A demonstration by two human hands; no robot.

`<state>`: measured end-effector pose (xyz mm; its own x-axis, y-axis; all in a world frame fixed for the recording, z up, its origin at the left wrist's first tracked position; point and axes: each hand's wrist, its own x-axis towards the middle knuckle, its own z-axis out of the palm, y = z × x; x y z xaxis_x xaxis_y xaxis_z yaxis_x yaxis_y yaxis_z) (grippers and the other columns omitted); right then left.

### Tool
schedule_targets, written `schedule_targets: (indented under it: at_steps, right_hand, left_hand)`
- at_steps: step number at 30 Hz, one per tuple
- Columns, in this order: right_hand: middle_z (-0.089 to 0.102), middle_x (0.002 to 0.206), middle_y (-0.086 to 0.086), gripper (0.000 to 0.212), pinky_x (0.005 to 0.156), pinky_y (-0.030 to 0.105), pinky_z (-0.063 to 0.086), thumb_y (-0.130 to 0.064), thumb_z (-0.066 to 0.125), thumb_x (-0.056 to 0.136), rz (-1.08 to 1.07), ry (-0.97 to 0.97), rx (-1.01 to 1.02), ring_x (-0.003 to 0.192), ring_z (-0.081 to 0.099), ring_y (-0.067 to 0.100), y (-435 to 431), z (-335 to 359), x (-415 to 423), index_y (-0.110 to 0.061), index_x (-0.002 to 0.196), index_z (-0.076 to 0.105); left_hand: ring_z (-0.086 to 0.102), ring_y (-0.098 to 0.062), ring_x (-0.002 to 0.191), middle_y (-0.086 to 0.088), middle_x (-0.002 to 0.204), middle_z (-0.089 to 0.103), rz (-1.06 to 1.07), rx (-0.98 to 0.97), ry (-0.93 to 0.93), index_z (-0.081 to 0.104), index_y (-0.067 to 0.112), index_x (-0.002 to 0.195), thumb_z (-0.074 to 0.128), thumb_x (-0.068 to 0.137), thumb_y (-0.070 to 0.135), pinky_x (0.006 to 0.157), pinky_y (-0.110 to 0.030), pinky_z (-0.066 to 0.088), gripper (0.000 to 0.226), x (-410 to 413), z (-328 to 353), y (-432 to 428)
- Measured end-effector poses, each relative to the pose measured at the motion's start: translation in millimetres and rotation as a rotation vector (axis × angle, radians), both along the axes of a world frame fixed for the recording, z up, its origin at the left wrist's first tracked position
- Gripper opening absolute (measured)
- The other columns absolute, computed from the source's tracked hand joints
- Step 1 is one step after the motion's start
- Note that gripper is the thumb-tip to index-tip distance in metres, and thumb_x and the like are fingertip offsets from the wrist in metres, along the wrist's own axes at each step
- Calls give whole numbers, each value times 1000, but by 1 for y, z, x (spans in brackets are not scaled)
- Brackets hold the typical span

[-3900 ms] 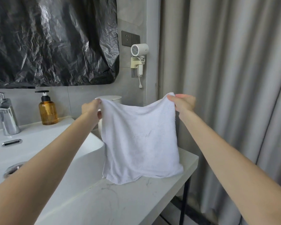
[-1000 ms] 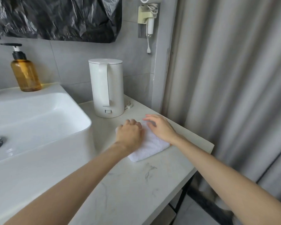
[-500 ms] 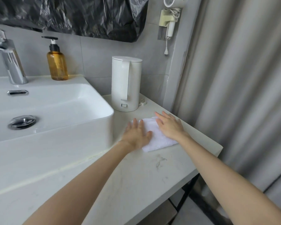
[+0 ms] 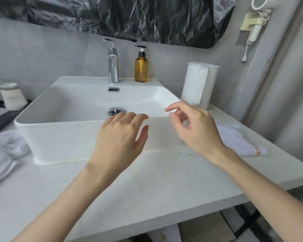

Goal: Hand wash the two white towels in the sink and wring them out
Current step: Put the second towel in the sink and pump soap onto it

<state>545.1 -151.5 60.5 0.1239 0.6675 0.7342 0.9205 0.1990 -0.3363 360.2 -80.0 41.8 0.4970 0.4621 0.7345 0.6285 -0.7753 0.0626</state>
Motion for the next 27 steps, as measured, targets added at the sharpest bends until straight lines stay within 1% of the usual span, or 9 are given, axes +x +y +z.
schedule_targets:
  at_steps: [2,4,7,10,15,19,22,24,27]
  right_hand:
    - [60,65,-12,7,60,32,49,-29,55,94,105,-5,-77,59,58,12,17,-1,-42,-29,95,63]
    - [58,62,-17,7,63,33,50,-34,55,94,182,-55,-158,57,57,11,35,-5,-84,-30,95,61]
    - [60,67,-16,10,65,29,46,-40,53,93,299,-124,-269,64,56,8,64,-13,-146,-35,98,60]
    - [63,72,-14,12,64,27,39,-40,50,96,400,-196,-336,68,57,8,92,-22,-204,-35,102,59]
    - [69,87,-9,17,67,29,38,-36,47,97,490,-253,-381,83,63,19,137,-37,-282,-31,108,59]
    - [70,100,-5,24,72,32,43,-33,43,97,500,-310,-422,96,62,25,169,-50,-323,-27,116,57]
    - [66,116,-4,30,78,33,43,-33,46,96,483,-361,-459,106,60,26,189,-60,-341,-23,124,55]
    - [56,131,-1,34,76,34,40,-33,49,96,454,-441,-494,111,57,29,200,-69,-348,-17,126,52]
    - [48,135,6,29,69,34,35,-25,47,98,449,-502,-514,109,57,33,207,-81,-357,-8,123,50]
  left_hand:
    - [67,-23,71,8,80,70,142,-51,-40,71,21,96,60,90,25,57,-27,42,14,-55,-5,5]
    - [68,-23,68,8,80,71,310,-108,-89,72,22,94,67,88,21,54,-26,40,8,-114,-11,12]
    - [67,-31,82,0,96,72,585,-201,-78,71,19,104,62,90,22,56,-30,40,16,-201,-28,24]
    - [61,-35,97,-6,109,69,746,-286,-43,66,19,115,57,93,26,66,-38,46,25,-268,-45,35]
    - [58,-36,99,-7,117,63,846,-324,22,65,22,115,58,90,37,75,-41,46,30,-322,-71,48]
    - [58,-33,99,-1,116,64,910,-418,73,60,30,120,40,89,48,77,-39,43,41,-336,-92,58]
    - [55,-29,95,4,110,65,910,-429,50,61,33,113,33,86,48,80,-40,38,42,-337,-103,59]
    - [56,-27,95,5,108,66,912,-413,35,62,31,115,35,88,45,80,-39,35,41,-338,-103,62]
    - [57,-23,103,3,110,67,916,-480,-27,57,28,125,41,96,34,83,-39,28,34,-336,-100,67]
